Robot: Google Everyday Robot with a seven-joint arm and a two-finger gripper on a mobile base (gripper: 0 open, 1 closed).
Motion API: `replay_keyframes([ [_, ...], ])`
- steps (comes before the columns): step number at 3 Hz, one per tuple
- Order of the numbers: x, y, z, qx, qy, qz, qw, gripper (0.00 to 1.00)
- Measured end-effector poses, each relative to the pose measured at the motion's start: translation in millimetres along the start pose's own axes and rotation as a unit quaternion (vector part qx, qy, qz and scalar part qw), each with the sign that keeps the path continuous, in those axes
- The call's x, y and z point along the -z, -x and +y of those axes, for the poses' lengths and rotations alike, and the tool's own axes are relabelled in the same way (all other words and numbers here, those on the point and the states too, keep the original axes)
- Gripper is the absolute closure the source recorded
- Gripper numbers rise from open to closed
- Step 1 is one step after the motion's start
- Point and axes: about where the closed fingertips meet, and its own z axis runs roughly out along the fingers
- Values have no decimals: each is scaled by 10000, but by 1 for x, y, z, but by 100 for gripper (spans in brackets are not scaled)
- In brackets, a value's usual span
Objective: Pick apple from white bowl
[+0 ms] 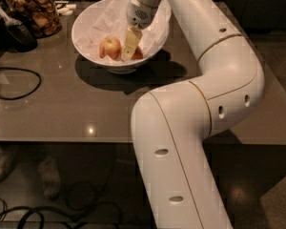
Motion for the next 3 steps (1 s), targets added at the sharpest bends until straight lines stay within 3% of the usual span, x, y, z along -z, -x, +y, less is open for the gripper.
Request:
replay_keyframes([
  [3, -17, -22, 8, -207, 319, 106, 9992, 27],
])
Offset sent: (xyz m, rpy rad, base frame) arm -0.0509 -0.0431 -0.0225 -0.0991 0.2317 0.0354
